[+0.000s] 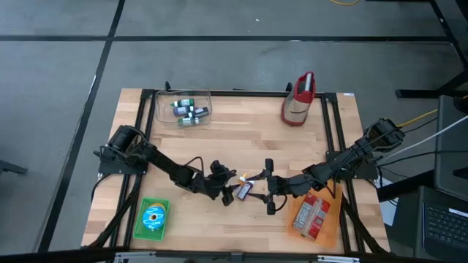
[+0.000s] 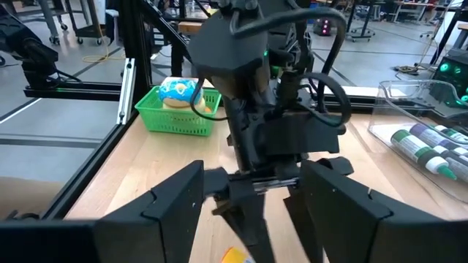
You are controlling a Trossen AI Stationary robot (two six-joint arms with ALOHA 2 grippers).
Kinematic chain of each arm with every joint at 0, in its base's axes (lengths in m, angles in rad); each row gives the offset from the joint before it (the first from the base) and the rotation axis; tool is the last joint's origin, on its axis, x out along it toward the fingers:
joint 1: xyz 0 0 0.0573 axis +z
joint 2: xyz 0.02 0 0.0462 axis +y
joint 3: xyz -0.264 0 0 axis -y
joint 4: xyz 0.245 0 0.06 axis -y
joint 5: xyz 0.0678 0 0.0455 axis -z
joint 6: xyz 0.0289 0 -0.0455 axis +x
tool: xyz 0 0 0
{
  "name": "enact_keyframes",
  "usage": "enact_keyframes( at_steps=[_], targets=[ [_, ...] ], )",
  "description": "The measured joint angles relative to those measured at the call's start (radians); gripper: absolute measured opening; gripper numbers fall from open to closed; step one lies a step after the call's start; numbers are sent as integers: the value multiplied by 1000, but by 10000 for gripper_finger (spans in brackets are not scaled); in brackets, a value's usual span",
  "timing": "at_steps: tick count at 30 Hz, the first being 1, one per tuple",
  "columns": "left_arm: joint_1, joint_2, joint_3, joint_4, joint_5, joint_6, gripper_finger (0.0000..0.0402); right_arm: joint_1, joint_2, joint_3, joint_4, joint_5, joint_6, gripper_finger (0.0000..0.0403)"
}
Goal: Pick & Place Food Item
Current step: Put the yellow food coloring bottle into the white transparent bin
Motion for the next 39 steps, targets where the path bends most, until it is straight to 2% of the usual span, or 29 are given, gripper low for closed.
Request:
enact_keyframes(
  at_steps=[11, 21, 29, 32, 39],
  targets=[
    [3, 4, 0, -19, 42, -28, 222, 0, 0, 0, 0, 0, 0, 230],
    [29, 116, -1, 66, 117, -83, 221, 0, 0, 0, -2, 3, 1, 230],
    [46, 141, 8, 49, 162, -95, 219, 0, 0, 0, -6, 2, 3, 230],
    [47, 142, 6, 44, 165, -57, 200, 0, 0, 0, -7, 2, 5, 230],
    [48, 141, 7, 22, 177, -31, 121, 0, 0, 0, -7, 2, 8, 230]
  ],
)
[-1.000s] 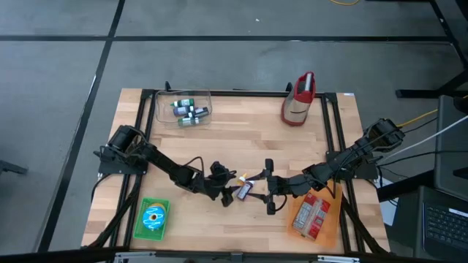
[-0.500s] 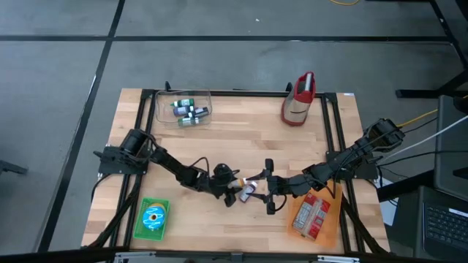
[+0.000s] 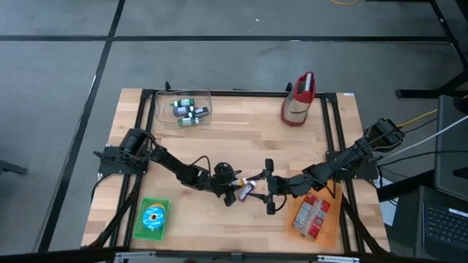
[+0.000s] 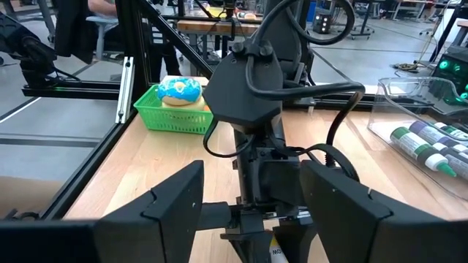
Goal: Pick & Place Food Item
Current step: Put the yellow food coloring bottle into the white transparent bin
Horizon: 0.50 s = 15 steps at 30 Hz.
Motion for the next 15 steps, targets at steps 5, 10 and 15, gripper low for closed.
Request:
enact_keyframes(
  at_steps=[5, 10, 15],
  targets=[
    [0, -6, -1, 0, 3, 35, 111, 0, 0, 0, 0, -1, 0, 230],
    [7, -73, -28, -44, 4, 108, 120, 0, 0, 0, 0, -2, 0, 230],
    [50, -214, -115, -145, -49, 135, 108, 0, 0, 0, -6, -2, 17, 230]
  ],
)
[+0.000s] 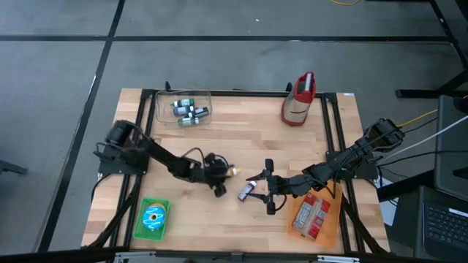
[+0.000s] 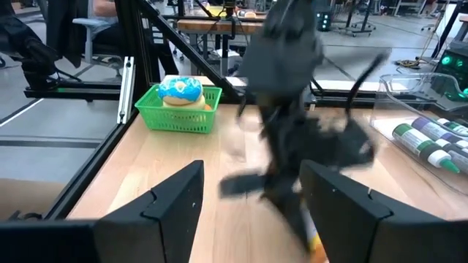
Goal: Pick & Place Food Item
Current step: Put the yellow food coloring bottle into the white transparent bin
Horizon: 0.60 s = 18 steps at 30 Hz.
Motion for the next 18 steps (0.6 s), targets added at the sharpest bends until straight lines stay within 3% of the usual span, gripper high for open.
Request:
enact_keyframes(
  at_steps=[11, 18],
  targets=[
    [105, -523, -306, -56, -74, 35, 107, 0, 0, 0, -8, -7, 2, 230],
    [244, -897, -359, -258, -92, 139, 111, 0, 0, 0, -8, -7, 2, 230]
  ],
)
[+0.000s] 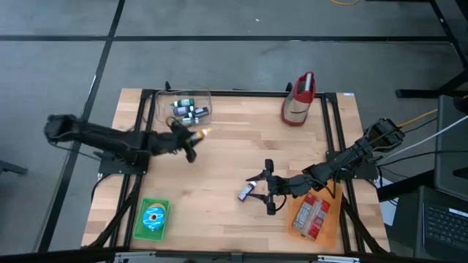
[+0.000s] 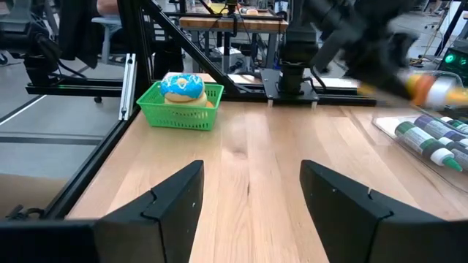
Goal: Pick & Place Food Item
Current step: Put the yellow food coloring bottle into the white transparent bin
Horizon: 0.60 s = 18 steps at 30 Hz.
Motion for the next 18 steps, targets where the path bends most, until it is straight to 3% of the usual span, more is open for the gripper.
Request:
enact_keyframes(
  at_steps=[5, 8, 12, 18],
  targets=[
    [158, -198, 0, -64, 4, 131, 108, 0, 0, 0, 0, 0, 0, 230],
    [286, -263, 1, -103, 81, 188, 109, 0, 0, 0, 0, 0, 0, 230],
    [454, -271, 2, -171, 247, 237, 109, 0, 0, 0, 0, 2, 0, 230],
    [680, -198, 2, -173, 378, 319, 109, -2, 0, 0, 0, 11, -1, 230]
  ],
)
